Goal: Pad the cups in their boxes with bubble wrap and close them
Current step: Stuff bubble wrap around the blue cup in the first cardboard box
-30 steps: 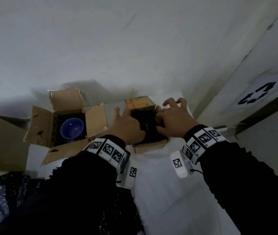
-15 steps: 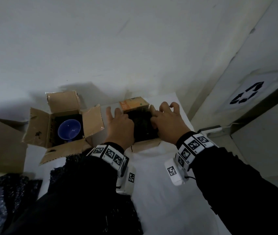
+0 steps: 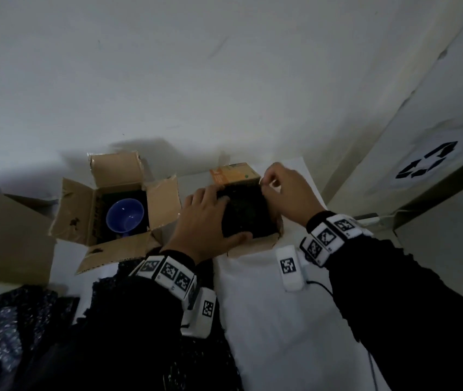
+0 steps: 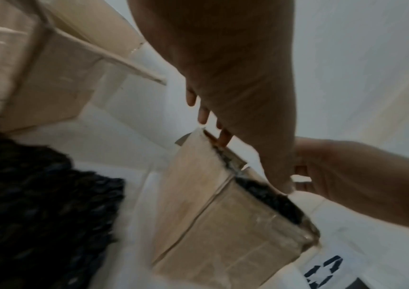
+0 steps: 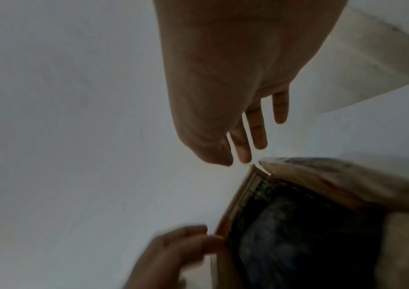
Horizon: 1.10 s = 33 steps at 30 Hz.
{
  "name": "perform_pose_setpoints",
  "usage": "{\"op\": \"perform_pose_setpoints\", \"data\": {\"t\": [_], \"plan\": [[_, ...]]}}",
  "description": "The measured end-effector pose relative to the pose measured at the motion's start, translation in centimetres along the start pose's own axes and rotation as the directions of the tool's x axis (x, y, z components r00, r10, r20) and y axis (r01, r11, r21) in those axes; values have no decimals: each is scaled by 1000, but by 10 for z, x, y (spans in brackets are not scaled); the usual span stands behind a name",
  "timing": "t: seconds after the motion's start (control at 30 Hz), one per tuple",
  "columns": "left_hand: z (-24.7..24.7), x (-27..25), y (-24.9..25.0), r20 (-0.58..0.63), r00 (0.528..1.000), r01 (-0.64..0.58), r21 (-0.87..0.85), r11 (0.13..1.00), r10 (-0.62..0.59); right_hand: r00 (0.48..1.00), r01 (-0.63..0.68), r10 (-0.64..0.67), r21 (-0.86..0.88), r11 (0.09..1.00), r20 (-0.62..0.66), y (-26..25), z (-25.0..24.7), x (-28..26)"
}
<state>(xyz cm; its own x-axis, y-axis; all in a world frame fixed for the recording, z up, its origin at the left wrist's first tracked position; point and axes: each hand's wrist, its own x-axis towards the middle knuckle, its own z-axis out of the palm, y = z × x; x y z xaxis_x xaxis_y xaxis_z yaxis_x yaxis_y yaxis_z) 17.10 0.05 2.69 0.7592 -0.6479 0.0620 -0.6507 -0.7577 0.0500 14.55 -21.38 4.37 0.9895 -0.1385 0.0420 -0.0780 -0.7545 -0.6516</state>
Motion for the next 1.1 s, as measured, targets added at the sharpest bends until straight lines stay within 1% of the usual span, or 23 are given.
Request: {"op": "perform_pose_setpoints", "data": {"t": [0.03, 0.07, 0.1, 0.13, 0.2, 0.27, 0.33, 0.4, 0.47, 0.5, 0.57, 0.6, 0.63, 0.67, 0.73, 0.8, 0.87, 0.93, 0.97, 1.0, 1.03, 1.1], "plan": [[5, -5, -1, 36, 999, 20, -69, 997, -17, 995, -86, 91, 112, 990, -43, 1, 1, 10], [12, -10, -3, 101, 994, 54, -140, 989, -40, 981, -183, 191, 167, 969, -31, 4, 5, 22], [18, -13, -4, 163, 985, 95, -208, 973, -61, 960, -281, 281, 168, 945, 23, 4, 10, 32], [23, -16, -4, 193, 978, 130, -273, 953, -78, 935, -353, 344, 118, 928, 87, 4, 14, 40], [30, -18, -2, 168, 980, 167, -394, 904, -108, 890, -433, 426, 7, 902, 161, 2, 21, 50], [31, -19, -1, 129, 983, 178, -471, 864, -132, 874, -465, 461, -9, 885, 156, 10, 25, 57], [31, -18, -2, 116, 984, 176, -531, 829, -134, 850, -516, 504, 48, 856, 154, 16, 26, 59], [32, -14, -7, 118, 986, 161, -576, 801, -114, 813, -573, 536, 150, 806, 228, 20, 25, 62], [30, -11, -11, 120, 989, 138, -601, 787, -82, 764, -643, 554, 324, 693, 330, 14, 21, 64], [30, -9, -13, 119, 990, 130, -608, 783, -72, 743, -669, 551, 429, 607, 379, 12, 20, 65], [29, -8, -14, 121, 990, 131, -607, 783, -72, 754, -649, 500, 604, 462, 427, 6, 16, 66], [29, -8, -14, 121, 990, 134, -608, 782, -76, 776, -613, 470, 676, 409, 419, 6, 17, 66], [30, -9, -13, 120, 990, 136, -614, 777, -79, 801, -574, 454, 716, 398, 390, 6, 17, 63], [30, -9, -13, 116, 990, 138, -621, 771, -83, 831, -525, 435, 748, 406, 347, 6, 17, 61], [29, -9, -12, 110, 990, 139, -629, 765, -90, 882, -442, 393, 749, 494, 262, 10, 16, 56], [29, -9, -12, 109, 990, 141, -630, 764, -92, 927, -357, 317, 734, 578, 201, 11, 10, 49], [30, -8, -10, 101, 990, 141, -625, 768, -99, 970, -232, 220, 694, 682, 108, 12, 5, 37], [33, -9, -9, 93, 989, 147, -643, 752, -114, 992, -97, 125, 565, 819, -11, 16, 1, 22], [36, -9, -8, 85, 989, 146, -666, 732, -120, 997, -48, 69, 489, 871, -24, 17, 0, 13], [38, -11, -8, 79, 990, 141, -693, 707, -120, 1000, -9, 12, 437, 899, -4, 18, -1, 3], [39, -12, -8, 78, 990, 137, -719, 682, -116, 999, 4, -22, 408, 913, 40, 20, 1, -5], [38, -16, -10, 82, 992, 121, -750, 650, -91, 994, -34, -11, 391, 920, 111, 21, 1, -22]]}}
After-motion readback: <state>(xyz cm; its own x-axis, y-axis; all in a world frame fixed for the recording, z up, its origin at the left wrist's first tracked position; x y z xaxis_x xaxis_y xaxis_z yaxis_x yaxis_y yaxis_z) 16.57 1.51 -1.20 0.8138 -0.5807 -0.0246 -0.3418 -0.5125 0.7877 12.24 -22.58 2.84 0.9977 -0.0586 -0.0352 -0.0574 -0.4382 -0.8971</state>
